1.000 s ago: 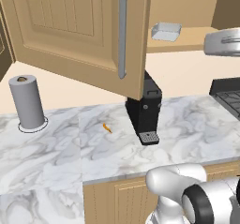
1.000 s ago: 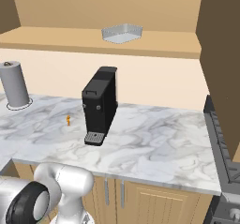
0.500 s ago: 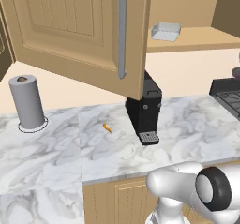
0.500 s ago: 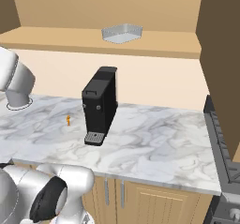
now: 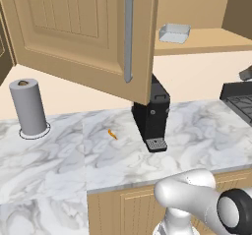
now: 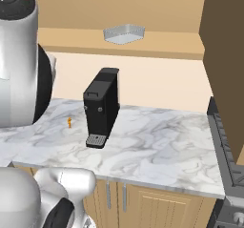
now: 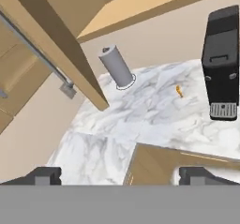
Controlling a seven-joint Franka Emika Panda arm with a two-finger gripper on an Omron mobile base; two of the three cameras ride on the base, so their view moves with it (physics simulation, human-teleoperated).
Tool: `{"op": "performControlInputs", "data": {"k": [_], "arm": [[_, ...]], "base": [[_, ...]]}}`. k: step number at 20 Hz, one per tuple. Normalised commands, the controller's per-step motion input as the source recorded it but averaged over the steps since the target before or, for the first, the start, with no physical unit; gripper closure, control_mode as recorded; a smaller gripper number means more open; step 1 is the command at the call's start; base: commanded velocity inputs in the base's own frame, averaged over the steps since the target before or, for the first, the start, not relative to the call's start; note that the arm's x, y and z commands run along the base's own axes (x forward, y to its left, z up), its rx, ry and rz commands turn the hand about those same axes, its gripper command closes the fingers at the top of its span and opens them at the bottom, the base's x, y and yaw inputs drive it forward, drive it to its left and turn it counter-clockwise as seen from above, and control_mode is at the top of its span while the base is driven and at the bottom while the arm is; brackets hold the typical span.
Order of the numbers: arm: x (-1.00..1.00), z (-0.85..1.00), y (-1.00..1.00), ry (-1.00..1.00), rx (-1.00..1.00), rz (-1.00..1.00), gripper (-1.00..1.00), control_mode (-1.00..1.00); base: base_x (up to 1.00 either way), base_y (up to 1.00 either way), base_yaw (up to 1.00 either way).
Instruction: Retrieve the tupperware from the cabinet, then place the raw meat into the tupperware to avoid contamination.
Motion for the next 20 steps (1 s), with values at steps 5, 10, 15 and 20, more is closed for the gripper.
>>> {"op": "performControlInputs", "data": {"k": [5,10,15,20], "arm": [[0.43,-0.19,0.26,-0.33,0.11,0.21,-1.0,-1.0],[0.39,-0.29,0.3,-0.31,0.11,0.22,-1.0,-1.0],[0.65,0.05,0.22,-0.07,0.21,0.21,-1.0,-1.0],[0.71,0.06,0.22,-0.02,0.22,0.2,-1.0,-1.0]], "base": [[0.0,0.0,0.0],[0.0,0.0,0.0],[0.0,0.0,0.0],[0.0,0.0,0.0]]}}
